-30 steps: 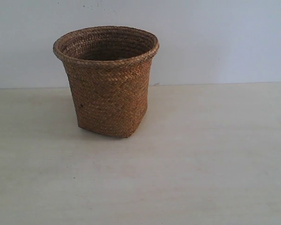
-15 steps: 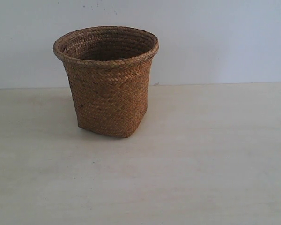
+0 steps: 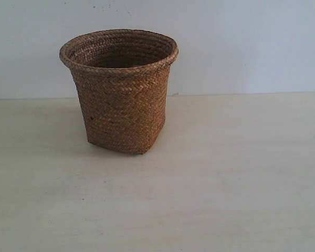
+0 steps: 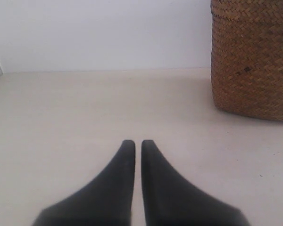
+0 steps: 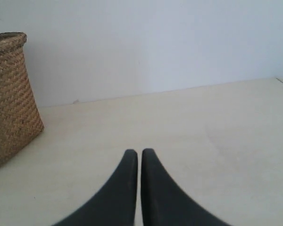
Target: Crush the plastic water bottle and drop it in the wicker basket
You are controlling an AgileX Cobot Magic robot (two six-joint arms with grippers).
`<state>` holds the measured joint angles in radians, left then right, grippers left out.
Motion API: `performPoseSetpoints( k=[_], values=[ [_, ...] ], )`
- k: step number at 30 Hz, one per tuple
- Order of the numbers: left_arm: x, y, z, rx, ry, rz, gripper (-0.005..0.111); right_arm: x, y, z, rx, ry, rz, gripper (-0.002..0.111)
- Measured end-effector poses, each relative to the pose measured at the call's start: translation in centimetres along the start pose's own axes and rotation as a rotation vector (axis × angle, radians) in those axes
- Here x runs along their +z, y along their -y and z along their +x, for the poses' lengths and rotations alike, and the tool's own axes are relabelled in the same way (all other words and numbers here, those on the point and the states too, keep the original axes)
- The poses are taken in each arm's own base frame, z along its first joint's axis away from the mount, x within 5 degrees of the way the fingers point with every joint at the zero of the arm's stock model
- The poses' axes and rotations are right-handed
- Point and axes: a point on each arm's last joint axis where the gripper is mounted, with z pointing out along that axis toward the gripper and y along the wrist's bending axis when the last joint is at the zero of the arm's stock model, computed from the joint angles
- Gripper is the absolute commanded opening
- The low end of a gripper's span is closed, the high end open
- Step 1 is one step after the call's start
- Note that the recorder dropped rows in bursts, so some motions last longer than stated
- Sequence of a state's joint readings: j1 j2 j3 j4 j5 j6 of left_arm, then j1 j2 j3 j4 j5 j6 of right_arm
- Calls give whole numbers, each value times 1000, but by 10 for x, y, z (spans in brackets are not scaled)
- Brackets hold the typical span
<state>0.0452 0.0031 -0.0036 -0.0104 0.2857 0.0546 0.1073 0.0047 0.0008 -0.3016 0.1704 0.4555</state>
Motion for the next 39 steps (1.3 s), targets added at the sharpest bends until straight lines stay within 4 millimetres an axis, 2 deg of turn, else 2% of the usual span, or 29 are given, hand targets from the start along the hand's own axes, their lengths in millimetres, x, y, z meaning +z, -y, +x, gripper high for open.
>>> performPoseSetpoints(
  k=[4, 13, 18, 22, 30, 39],
  values=[
    [0, 0, 0, 0, 0, 0, 4, 0, -4, -8, 75, 85, -47, 0],
    [0, 0, -2, 10, 17, -4, 4, -1, -6, -10, 143, 110, -69, 0],
    [0, 0, -2, 10, 21, -4, 4, -1, -6, -9, 67, 98, -73, 0],
    [0, 0, -2, 10, 23, -4, 4, 0, -6, 1, -28, -5, -70, 0],
    [0, 0, -2, 10, 23, -4, 4, -1, -6, 14, -88, -148, -76, 0],
    [0, 0, -2, 10, 23, -4, 4, -2, -6, 16, -129, -174, -78, 0]
  ],
)
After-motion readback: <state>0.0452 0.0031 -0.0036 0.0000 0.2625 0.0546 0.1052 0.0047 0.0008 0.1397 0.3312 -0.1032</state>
